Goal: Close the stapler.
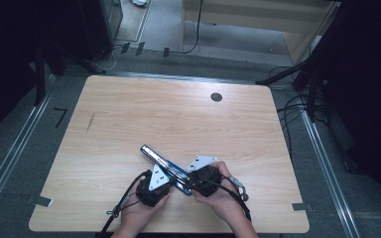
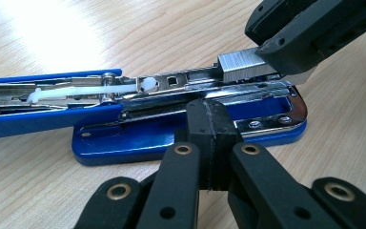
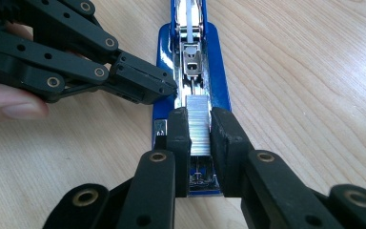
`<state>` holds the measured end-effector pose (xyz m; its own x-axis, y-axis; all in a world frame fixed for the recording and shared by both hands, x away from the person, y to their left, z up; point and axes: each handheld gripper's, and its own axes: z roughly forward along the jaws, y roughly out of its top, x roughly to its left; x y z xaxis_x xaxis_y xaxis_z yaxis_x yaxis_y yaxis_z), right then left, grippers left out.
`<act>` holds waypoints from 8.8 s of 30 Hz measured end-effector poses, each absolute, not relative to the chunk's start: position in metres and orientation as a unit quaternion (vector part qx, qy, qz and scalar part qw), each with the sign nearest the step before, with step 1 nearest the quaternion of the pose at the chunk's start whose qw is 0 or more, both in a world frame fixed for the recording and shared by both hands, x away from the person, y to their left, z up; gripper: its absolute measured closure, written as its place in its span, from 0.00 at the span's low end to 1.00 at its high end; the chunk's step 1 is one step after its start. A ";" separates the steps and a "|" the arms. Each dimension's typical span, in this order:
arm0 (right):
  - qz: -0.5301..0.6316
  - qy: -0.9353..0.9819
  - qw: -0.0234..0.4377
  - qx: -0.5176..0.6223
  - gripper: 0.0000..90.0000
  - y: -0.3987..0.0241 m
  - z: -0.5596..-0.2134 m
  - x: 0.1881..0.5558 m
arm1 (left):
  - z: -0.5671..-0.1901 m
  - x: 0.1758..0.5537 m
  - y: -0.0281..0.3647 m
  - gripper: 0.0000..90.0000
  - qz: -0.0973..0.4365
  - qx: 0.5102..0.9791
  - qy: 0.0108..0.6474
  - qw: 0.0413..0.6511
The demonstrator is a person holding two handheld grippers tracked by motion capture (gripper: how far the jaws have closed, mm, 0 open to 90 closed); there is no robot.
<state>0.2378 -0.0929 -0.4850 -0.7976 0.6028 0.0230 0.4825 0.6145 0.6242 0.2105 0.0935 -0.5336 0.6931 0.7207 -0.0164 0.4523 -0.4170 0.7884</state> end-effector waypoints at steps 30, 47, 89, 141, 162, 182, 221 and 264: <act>0.314 0.896 0.093 0.300 0.89 -0.086 -0.489 0.242 | -0.534 0.210 0.093 1.00 0.167 0.826 0.354 0.405; 0.317 0.895 0.087 0.302 0.89 -0.087 -0.489 0.244 | -0.534 0.210 0.093 1.00 0.167 0.826 0.355 0.405; 0.316 0.894 0.087 0.306 0.88 -0.088 -0.490 0.245 | -0.534 0.210 0.093 1.00 0.167 0.826 0.354 0.405; 0.322 0.891 0.072 0.312 0.89 -0.092 -0.486 0.245 | -0.533 0.210 0.093 1.00 0.167 0.826 0.354 0.405; 0.354 0.875 0.080 0.321 1.00 -0.085 -0.490 0.253 | -0.533 0.210 0.093 1.00 0.168 0.827 0.353 0.404; 0.355 0.876 0.086 0.314 1.00 -0.083 -0.498 0.250 | -0.533 0.210 0.094 1.00 0.167 0.827 0.353 0.404; 0.397 0.852 0.087 0.330 1.00 -0.076 -0.477 0.264 | -0.526 0.245 0.162 1.00 0.177 0.788 0.443 0.390; 0.377 0.868 0.085 0.311 1.00 -0.010 -0.492 0.297 | -0.532 0.268 0.174 1.00 0.171 0.781 0.472 0.372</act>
<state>0.2970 -0.0104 -0.4918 -0.7925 0.6038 0.0864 0.4752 0.5224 0.7081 0.2676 0.1742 -0.5320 0.4965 0.8641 -0.0830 0.6092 -0.2788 0.7424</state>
